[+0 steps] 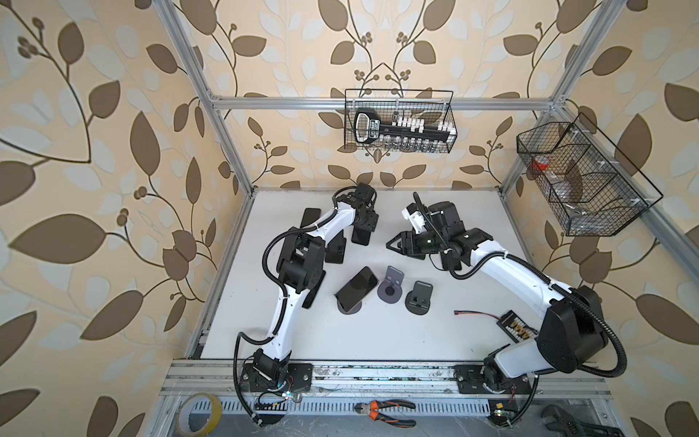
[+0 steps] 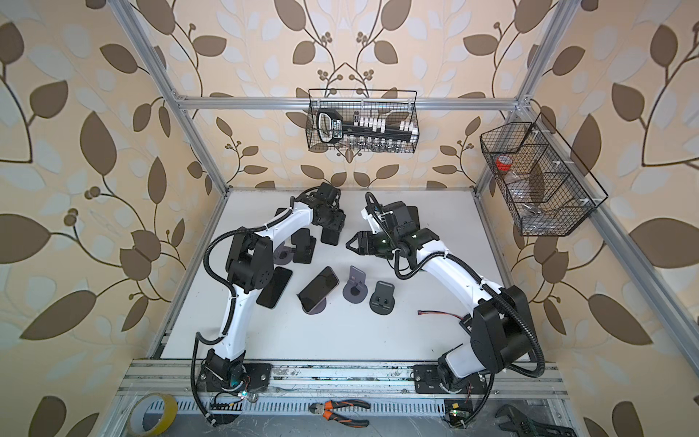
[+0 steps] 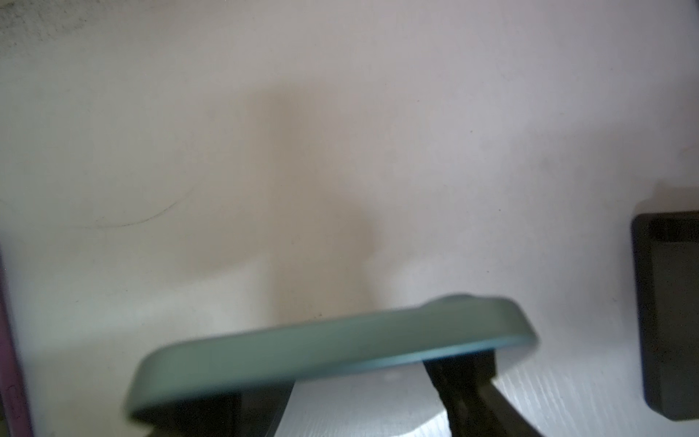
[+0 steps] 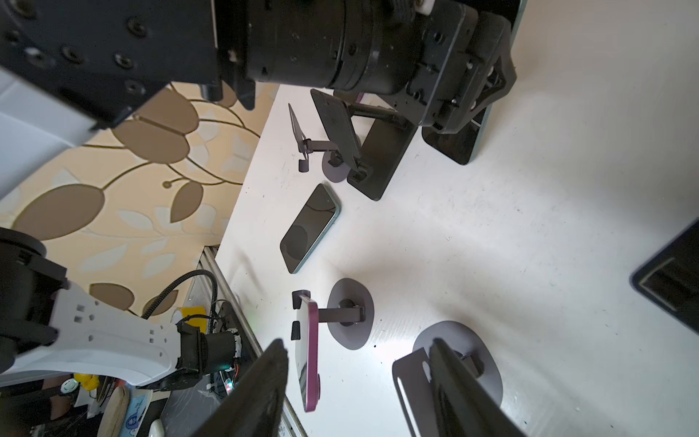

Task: Remove the phone from the phone stand
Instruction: Place the phone at the top-center of the table.

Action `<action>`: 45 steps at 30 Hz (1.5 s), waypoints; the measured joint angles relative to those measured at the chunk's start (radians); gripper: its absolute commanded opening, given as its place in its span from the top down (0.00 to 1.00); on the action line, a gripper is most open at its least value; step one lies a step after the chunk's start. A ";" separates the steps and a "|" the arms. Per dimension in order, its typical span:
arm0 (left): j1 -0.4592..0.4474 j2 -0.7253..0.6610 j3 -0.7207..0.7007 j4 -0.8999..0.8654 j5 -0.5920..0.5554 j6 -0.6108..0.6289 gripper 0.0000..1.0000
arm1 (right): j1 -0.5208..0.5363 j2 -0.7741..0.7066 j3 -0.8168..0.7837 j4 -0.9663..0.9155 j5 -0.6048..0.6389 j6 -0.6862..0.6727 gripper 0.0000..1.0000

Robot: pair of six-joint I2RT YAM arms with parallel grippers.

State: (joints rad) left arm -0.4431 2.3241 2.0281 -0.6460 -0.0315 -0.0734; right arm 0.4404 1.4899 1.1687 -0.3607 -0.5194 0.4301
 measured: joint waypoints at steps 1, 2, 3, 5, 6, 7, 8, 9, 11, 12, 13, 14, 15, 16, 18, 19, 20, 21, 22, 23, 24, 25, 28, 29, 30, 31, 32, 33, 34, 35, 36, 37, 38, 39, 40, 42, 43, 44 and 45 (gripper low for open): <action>0.000 0.007 0.011 -0.002 0.000 0.000 0.39 | 0.000 -0.002 0.000 0.000 0.000 0.000 0.39; 0.002 0.011 0.016 -0.002 0.001 -0.001 0.39 | 0.000 -0.004 0.000 0.000 0.002 0.000 0.39; 0.002 0.015 0.022 -0.004 0.002 -0.003 0.39 | 0.001 -0.004 0.000 0.000 0.003 0.000 0.39; 0.006 0.023 0.033 -0.007 0.006 -0.006 0.39 | 0.001 -0.004 -0.002 0.000 0.004 0.000 0.39; 0.009 0.028 0.039 -0.008 0.006 -0.007 0.39 | 0.001 -0.004 -0.004 0.000 0.004 -0.001 0.39; 0.012 0.034 0.046 -0.011 0.008 -0.008 0.39 | 0.001 -0.004 -0.006 -0.001 0.004 -0.001 0.39; 0.014 0.040 0.055 -0.014 0.008 -0.008 0.39 | 0.001 -0.004 -0.007 -0.001 0.004 -0.001 0.39; 0.018 0.045 0.062 -0.015 0.010 -0.009 0.39 | 0.001 -0.004 -0.009 -0.002 0.003 -0.001 0.39; 0.023 0.055 0.075 -0.020 0.014 -0.010 0.39 | 0.001 -0.004 -0.011 -0.002 0.003 -0.001 0.39; 0.026 0.059 0.080 -0.023 0.016 -0.010 0.39 | 0.001 -0.004 -0.013 -0.002 0.003 -0.001 0.39; 0.026 0.063 0.085 -0.024 0.018 -0.011 0.39 | 0.001 -0.004 -0.016 -0.001 0.003 -0.001 0.39; 0.028 0.066 0.089 -0.025 0.021 -0.011 0.39 | 0.001 -0.004 -0.017 -0.001 0.003 -0.001 0.39; 0.032 0.071 0.093 -0.026 0.024 -0.012 0.39 | 0.001 -0.004 -0.019 -0.001 0.003 -0.001 0.39; 0.033 0.075 0.098 -0.025 0.024 -0.012 0.39 | 0.001 -0.004 -0.022 0.001 0.003 -0.001 0.39; 0.037 0.086 0.106 -0.025 0.024 -0.012 0.38 | 0.001 -0.004 -0.028 0.004 0.000 -0.001 0.39; 0.038 0.090 0.108 -0.023 0.025 -0.013 0.38 | 0.001 -0.004 -0.031 0.005 -0.001 -0.001 0.39; 0.039 0.093 0.110 -0.023 0.024 -0.013 0.38 | 0.001 -0.004 -0.032 0.005 -0.002 -0.001 0.39; 0.039 0.097 0.110 -0.023 0.024 -0.013 0.38 | 0.001 -0.004 -0.032 0.005 -0.002 -0.001 0.39; 0.039 0.101 0.110 -0.023 0.024 -0.013 0.38 | 0.001 -0.004 -0.032 0.006 -0.002 -0.001 0.39; 0.041 0.105 0.110 -0.023 0.024 -0.013 0.38 | 0.001 -0.004 -0.032 0.006 -0.002 -0.001 0.39; 0.045 0.109 0.110 -0.024 0.024 -0.014 0.38 | 0.001 -0.004 -0.032 0.006 -0.002 -0.001 0.39; 0.046 0.114 0.110 -0.024 0.024 -0.014 0.38 | 0.001 -0.004 -0.032 0.006 -0.002 -0.001 0.39; 0.046 0.126 0.110 -0.025 0.024 -0.016 0.38 | 0.001 -0.004 -0.032 0.006 -0.002 -0.001 0.39; 0.046 0.130 0.110 -0.026 0.024 -0.016 0.38 | 0.001 -0.004 -0.032 0.006 -0.002 -0.002 0.39; 0.046 0.134 0.110 -0.025 0.024 -0.017 0.38 | 0.001 -0.004 -0.032 0.006 -0.002 -0.002 0.39; 0.050 0.137 0.110 -0.024 0.024 -0.018 0.38 | 0.001 -0.004 -0.032 0.006 -0.002 -0.002 0.39; 0.052 0.140 0.110 -0.024 0.024 -0.019 0.38 | 0.001 -0.004 -0.032 0.006 -0.003 -0.003 0.39; 0.052 0.143 0.110 -0.024 0.024 -0.020 0.38 | 0.001 -0.004 -0.032 0.006 -0.004 -0.003 0.39; 0.052 0.146 0.110 -0.024 0.024 -0.022 0.38 | 0.001 -0.004 -0.033 0.006 -0.005 -0.004 0.39; 0.052 0.148 0.110 -0.023 0.024 -0.023 0.38 | 0.001 -0.004 -0.033 0.006 -0.005 -0.004 0.39; 0.052 0.151 0.110 -0.023 0.024 -0.024 0.38 | 0.001 -0.004 -0.033 0.006 -0.005 -0.004 0.39; 0.052 0.153 0.110 -0.020 0.022 -0.026 0.38 | 0.001 -0.004 -0.033 0.006 -0.005 -0.004 0.39; 0.052 0.153 0.110 -0.018 0.023 -0.027 0.38 | 0.001 -0.004 -0.033 0.006 -0.005 -0.004 0.39; 0.052 0.153 0.110 -0.016 0.023 -0.028 0.38 | 0.001 -0.004 -0.034 0.006 -0.005 -0.004 0.39; 0.052 0.153 0.110 -0.014 0.023 -0.030 0.38 | 0.001 -0.004 -0.034 0.006 -0.005 -0.004 0.39; 0.052 0.153 0.109 -0.012 0.023 -0.032 0.37 | 0.001 -0.004 -0.034 0.006 -0.005 -0.004 0.39; 0.052 0.153 0.109 -0.011 0.023 -0.034 0.35 | 0.001 -0.004 -0.035 0.007 -0.005 -0.004 0.39; 0.052 0.153 0.108 -0.008 0.023 -0.035 0.34 | 0.001 -0.004 -0.038 0.008 -0.005 -0.004 0.40; 0.052 0.153 0.106 -0.005 0.023 -0.037 0.33 | 0.001 -0.004 -0.040 0.008 -0.005 -0.004 0.39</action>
State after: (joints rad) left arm -0.3908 2.4775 2.1345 -0.6510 -0.0082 -0.1104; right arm 0.4412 1.4857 1.1286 -0.3527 -0.5247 0.4259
